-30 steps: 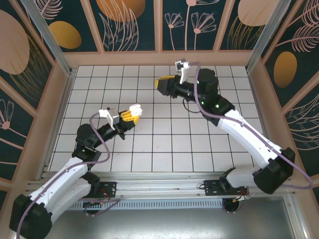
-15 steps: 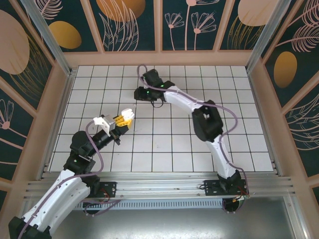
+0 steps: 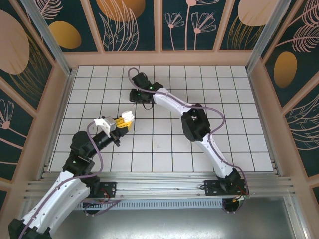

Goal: Insert wireless bluetooth earbuds into charging case

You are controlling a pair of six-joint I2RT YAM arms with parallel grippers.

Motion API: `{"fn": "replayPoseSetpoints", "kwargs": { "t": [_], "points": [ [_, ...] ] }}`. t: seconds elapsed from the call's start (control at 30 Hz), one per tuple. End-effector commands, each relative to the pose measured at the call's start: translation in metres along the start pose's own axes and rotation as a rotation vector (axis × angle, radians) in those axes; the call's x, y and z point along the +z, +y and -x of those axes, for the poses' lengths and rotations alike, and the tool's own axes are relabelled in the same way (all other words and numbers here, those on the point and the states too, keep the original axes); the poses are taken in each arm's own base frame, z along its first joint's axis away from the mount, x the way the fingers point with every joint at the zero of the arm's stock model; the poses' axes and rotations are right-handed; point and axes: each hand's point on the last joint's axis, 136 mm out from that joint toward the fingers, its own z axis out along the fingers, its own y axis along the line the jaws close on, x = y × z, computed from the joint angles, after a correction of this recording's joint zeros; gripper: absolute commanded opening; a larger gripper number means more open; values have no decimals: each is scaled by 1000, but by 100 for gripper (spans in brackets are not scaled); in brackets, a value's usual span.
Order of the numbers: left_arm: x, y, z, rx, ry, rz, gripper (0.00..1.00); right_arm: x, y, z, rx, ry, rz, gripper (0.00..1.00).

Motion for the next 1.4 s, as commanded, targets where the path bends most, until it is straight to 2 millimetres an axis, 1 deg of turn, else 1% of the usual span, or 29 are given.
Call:
{"fn": "replayPoseSetpoints", "kwargs": {
  "t": [0.0,0.17,0.33,0.47,0.6,0.7,0.83,1.0,1.13,1.27,1.37],
  "points": [
    [-1,-1,6,20,-19,-2,0,16,-10,-16,2,6,-87,35],
    [-3,-2,6,17,-21,-7,0,26,-14,-20,-10,-13,-119,35],
    [-4,-3,6,15,-25,-7,0,30,-16,-23,-29,-23,-145,35],
    [-4,-3,7,17,-29,-9,0,37,-21,-27,-38,-21,-157,34],
    [-5,-3,7,17,-30,-9,0,45,-22,-29,-48,-22,-153,34],
    [-5,-4,7,16,-31,-10,0,50,-22,-30,-63,-22,-148,32],
    [-5,-3,7,17,-33,-6,0,54,-21,-32,-90,-16,-138,27],
    [-6,-2,7,18,-34,2,0,49,-21,-43,-155,17,-171,22],
    [-6,-1,7,16,-34,7,0,38,-22,-53,-208,40,-196,16],
    [-6,-1,6,12,-30,10,0,17,-29,-61,-258,54,-231,13],
    [-6,0,5,5,-30,13,0,-5,-45,-65,-289,54,-287,12]
  ]
}}
